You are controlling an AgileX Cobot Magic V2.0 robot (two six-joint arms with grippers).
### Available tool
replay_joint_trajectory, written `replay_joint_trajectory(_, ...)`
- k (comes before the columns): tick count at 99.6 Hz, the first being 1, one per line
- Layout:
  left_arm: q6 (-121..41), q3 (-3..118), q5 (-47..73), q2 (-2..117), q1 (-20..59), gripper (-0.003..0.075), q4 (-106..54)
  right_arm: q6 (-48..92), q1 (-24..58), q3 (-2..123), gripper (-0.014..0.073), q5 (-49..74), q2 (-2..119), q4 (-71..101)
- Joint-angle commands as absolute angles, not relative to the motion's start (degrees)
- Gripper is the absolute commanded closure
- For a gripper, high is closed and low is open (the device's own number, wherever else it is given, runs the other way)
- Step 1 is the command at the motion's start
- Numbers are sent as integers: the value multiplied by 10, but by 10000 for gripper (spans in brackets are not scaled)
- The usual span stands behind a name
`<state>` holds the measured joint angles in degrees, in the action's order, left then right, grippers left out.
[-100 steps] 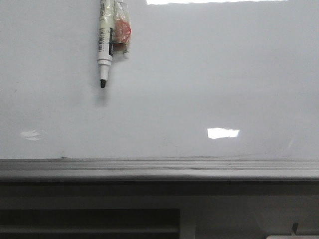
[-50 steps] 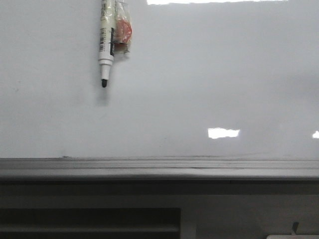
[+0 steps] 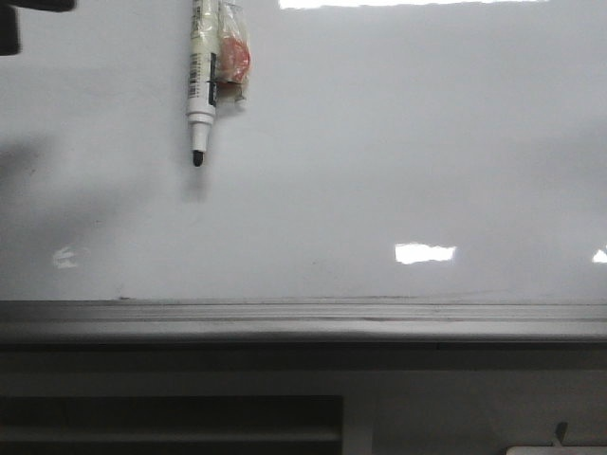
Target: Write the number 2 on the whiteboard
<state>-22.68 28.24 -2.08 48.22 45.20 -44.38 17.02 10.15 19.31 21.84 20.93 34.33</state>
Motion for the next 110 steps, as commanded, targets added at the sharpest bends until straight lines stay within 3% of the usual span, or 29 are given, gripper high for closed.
replay_joint_trajectory(1, -228, 319, -93, 526, 482, 321, -432, 178, 102, 215, 223, 179, 217, 354)
replay_joint_trajectory(36, -228, 368, -120, 622, 484, 325, -426, 178, 102, 215, 223, 179, 217, 354)
replay_joint_trajectory(61, -228, 384, -127, 652, 484, 424, -416, 178, 102, 215, 223, 179, 217, 354)
replay_joint_trajectory(80, -228, 389, -131, 677, 484, 439, -416, 178, 102, 215, 223, 179, 217, 354)
replay_joint_trajectory(92, -228, 389, -131, 680, 484, 559, -413, 178, 102, 215, 223, 179, 217, 354)
replay_joint_trajectory(101, -228, 389, -131, 680, 484, 738, -408, 178, 102, 215, 223, 180, 217, 354)
replay_joint_trajectory(110, -228, 389, -129, 680, 484, 740, -405, 178, 102, 215, 223, 182, 217, 354)
